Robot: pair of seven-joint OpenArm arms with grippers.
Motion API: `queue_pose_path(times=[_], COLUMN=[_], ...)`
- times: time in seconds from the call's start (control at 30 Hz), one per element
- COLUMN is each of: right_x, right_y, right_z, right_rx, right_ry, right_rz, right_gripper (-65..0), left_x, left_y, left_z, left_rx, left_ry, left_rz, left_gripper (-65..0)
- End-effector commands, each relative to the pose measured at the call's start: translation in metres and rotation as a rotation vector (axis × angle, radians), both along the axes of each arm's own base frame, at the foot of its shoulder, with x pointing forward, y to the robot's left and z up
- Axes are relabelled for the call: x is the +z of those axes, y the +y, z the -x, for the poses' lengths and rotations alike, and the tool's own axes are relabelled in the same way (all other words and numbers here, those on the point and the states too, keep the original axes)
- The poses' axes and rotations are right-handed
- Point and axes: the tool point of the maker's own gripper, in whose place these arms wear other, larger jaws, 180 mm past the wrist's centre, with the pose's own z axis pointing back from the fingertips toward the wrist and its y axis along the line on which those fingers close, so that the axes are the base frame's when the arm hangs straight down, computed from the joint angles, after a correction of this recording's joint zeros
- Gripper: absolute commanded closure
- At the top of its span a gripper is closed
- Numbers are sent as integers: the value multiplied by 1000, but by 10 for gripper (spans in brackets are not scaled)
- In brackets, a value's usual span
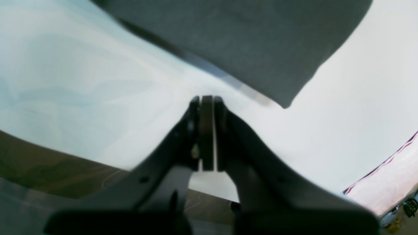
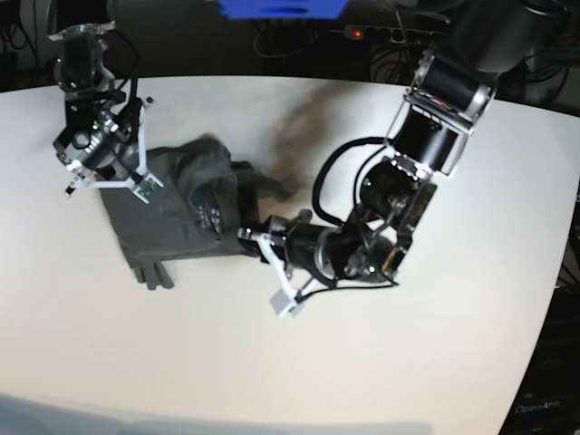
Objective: Fold the T-shirt properly
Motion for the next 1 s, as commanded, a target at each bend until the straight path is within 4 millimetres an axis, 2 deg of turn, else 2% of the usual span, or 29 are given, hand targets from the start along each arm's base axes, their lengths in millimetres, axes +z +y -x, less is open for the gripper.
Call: queue_pose_path(times=[0.0,0.13,0.3,0.5,0.73,0.87,0.97], right_x=[7,7,8,9,15,18,23], right_y=[-5,-5,-7,-10,-9,-8,-4], right_z=[-5,-5,-5,-5,-15,-21,-30], right_rx=[1,1,-2,-4,-2,0,8], right_ry=[-17,-17,-18,-19,-41,-58,-80], right_rz=[25,25,27,35,39,37,31], right_gripper=[0,0,0,0,0,0,0], left_x=[28,52,70,59,32,24,21], left_y=[-9,-16,-16,1,30,39,37], left_z=[-17,-27,-39,-44,-44,-49,-47], left_rx=[-1,-7,-8,17,65,101,88], left_ry=[-66,-82,-112,-111,-78,-75,-72], left_rz=[48,111,120,83,30,23,28], left_gripper=[-25,-25,-25,-25,-25,-25,-25])
